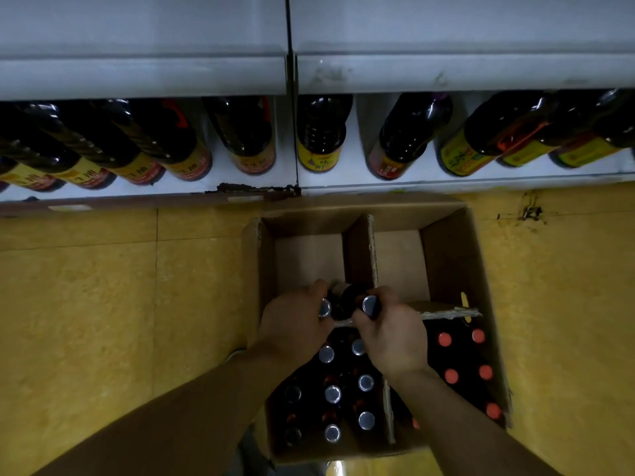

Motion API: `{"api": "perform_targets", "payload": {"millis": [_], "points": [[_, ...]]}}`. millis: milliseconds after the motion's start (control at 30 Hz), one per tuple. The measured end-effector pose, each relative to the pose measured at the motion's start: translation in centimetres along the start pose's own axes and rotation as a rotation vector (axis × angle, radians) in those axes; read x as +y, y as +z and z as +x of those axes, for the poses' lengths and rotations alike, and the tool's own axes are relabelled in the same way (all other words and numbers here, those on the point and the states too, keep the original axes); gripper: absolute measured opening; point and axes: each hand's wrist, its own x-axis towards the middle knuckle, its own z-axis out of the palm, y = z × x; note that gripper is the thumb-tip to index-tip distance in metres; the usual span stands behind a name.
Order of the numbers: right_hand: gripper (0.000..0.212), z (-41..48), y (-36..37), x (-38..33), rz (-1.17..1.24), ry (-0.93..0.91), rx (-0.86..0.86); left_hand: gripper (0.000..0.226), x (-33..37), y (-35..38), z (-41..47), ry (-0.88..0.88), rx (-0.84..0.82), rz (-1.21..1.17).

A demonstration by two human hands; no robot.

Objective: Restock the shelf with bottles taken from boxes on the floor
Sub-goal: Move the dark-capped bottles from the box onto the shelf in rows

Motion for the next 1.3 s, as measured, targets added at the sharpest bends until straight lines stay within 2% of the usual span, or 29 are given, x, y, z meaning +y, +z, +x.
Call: {"api": "perform_targets", "payload": {"millis": [333,567,700,1100,1300], "points": [[0.019,-4.7,-9.0,-4.0,0.077,0.009,0.081,0.023,5.1,-7.4,-3.9,-0.016,0.016,-0.003],[0.023,-10.0,-16.9,-8.1,0.101,0.002,0.140,0.024,10.7,-15.4,-9.0,0.035,0.113,0.011],[0.017,-13.5,-21.9,-10.6,0.117,-0.006,0.162,0.023,14.1,-20.2,-12.5,0.057,0.151,-0.042],[0.030,-23.7,-37.7,-17.6,0.079,-0.052,0.247,0.023,24.7,-34.4,-22.3,0.104,0.308,-0.080],[0.032,-28.5,-44.6,-21.5,0.116,-0.100,0.396,0.026,29.8,-40.9,-26.1,0.129,0.399,-0.048]]}}
